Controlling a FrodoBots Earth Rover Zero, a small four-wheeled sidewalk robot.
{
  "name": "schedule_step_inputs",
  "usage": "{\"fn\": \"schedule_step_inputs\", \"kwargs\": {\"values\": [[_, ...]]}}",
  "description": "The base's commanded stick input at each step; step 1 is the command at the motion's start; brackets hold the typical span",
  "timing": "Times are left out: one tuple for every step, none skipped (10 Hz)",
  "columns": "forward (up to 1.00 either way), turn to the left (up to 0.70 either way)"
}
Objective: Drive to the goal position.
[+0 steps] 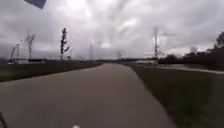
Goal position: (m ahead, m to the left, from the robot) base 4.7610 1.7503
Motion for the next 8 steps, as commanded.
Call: {"fn": "schedule_step_inputs", "kwargs": {"values": [[0.7, 0.0], [0.7, 0.0], [0.7, 0.0], [0.7, 0.0], [0.7, 0.0], [0.7, 0.0], [0.7, 0.0], [0.7, 0.0]]}}
